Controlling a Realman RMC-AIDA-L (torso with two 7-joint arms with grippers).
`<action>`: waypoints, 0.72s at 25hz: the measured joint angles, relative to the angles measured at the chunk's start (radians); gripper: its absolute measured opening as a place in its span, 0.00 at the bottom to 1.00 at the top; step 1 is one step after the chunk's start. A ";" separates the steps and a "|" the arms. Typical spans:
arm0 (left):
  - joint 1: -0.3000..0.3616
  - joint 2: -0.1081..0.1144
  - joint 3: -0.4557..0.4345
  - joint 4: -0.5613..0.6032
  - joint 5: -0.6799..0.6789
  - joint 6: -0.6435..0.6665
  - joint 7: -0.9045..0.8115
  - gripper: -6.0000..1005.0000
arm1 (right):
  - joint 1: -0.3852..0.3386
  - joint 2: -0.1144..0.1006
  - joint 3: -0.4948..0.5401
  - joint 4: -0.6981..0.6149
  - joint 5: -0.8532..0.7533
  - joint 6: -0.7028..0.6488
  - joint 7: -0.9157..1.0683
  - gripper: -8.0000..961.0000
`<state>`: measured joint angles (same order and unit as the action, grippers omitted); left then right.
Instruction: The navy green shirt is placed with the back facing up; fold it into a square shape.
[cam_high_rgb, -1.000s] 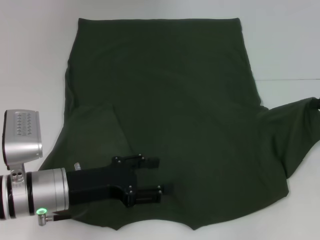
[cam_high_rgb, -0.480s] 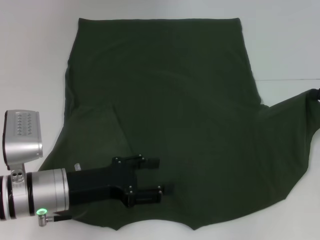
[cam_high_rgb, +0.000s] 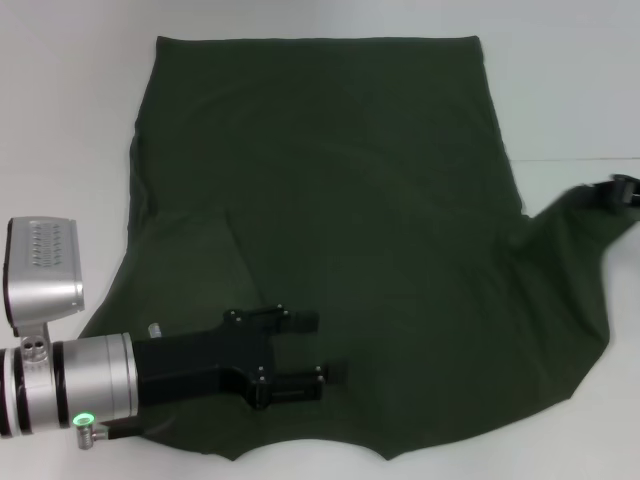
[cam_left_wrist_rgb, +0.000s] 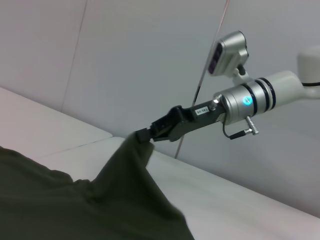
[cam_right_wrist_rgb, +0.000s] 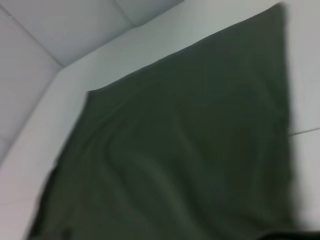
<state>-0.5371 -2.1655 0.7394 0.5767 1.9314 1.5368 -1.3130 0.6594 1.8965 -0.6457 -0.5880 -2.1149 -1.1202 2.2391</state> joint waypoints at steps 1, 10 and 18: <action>0.000 0.000 0.000 0.000 0.000 0.000 0.000 0.79 | 0.013 0.012 -0.005 0.001 0.000 0.001 0.011 0.03; -0.001 0.001 -0.009 0.006 0.000 -0.003 0.000 0.79 | 0.148 0.179 -0.020 0.020 0.025 0.086 0.002 0.03; 0.005 0.001 -0.028 0.005 0.000 -0.013 0.000 0.79 | 0.154 0.180 -0.059 0.046 0.113 0.044 -0.023 0.30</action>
<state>-0.5325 -2.1644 0.7111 0.5815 1.9311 1.5243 -1.3127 0.8137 2.0767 -0.7044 -0.5424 -2.0019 -1.0761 2.2157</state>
